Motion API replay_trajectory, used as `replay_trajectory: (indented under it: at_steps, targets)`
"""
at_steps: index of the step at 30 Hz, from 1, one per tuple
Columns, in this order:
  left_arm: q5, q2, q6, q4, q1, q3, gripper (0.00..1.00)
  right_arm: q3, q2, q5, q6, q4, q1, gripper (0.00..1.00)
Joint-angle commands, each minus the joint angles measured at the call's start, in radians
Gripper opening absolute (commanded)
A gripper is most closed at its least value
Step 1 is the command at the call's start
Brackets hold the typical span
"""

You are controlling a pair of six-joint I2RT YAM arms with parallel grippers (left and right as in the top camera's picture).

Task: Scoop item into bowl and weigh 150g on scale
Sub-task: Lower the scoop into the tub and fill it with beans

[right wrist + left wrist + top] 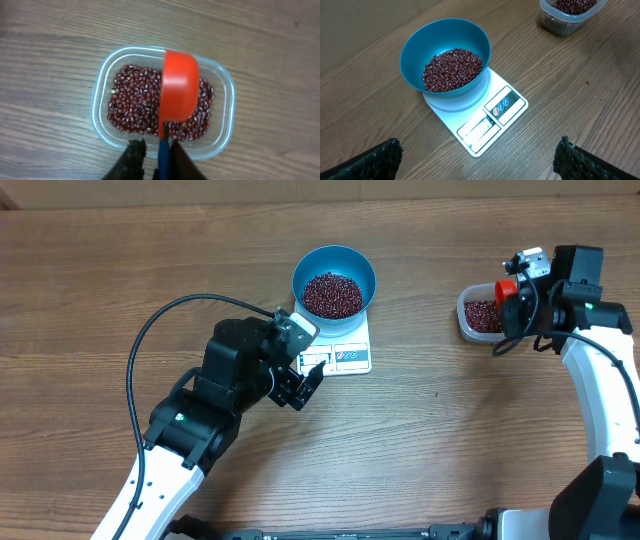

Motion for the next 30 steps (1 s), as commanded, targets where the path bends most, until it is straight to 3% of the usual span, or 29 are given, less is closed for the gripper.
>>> replay_trajectory:
  at_steps: [1, 2, 3, 4, 5, 8, 9, 10, 22, 30]
  targets:
    - [-0.007, -0.003, -0.015, 0.0, 0.005, -0.002, 1.0, 0.013, -0.013, -0.021, 0.008, 0.008, 0.002, 0.04]
    - [-0.007, -0.003, -0.015, 0.0, 0.005, -0.002, 1.0, 0.013, -0.013, -0.021, 0.008, 0.009, 0.002, 0.12]
    - [-0.007, -0.003, -0.015, 0.0, 0.005, -0.002, 1.0, 0.013, -0.013, -0.021, 0.008, 0.009, 0.002, 0.38]
    - [-0.007, -0.003, -0.015, 0.0, 0.005, -0.002, 1.0, 0.013, -0.013, -0.021, 0.008, 0.009, 0.002, 0.35]
    - [-0.007, -0.003, -0.015, 0.0, 0.005, -0.002, 1.0, 0.013, -0.013, -0.021, 0.008, 0.008, 0.002, 0.04]
    - [-0.007, -0.003, -0.015, 0.0, 0.005, -0.002, 0.99, 0.013, -0.013, -0.021, 0.008, 0.012, 0.002, 0.07]
    - [-0.007, -0.003, -0.015, 0.0, 0.005, -0.002, 1.0, 0.013, -0.013, -0.021, 0.009, 0.014, 0.002, 0.2]
    - [-0.007, -0.003, -0.015, 0.0, 0.005, -0.002, 1.0, 0.013, -0.013, -0.021, 0.008, 0.014, 0.002, 0.04]
    - [-0.007, -0.003, -0.015, 0.0, 0.005, -0.002, 1.0, 0.014, -0.024, -0.046, 0.031, 0.026, 0.002, 0.04]
    - [-0.007, -0.003, -0.015, 0.0, 0.005, -0.002, 1.0, 0.014, -0.149, -0.346, 0.031, 0.057, 0.005, 0.04]
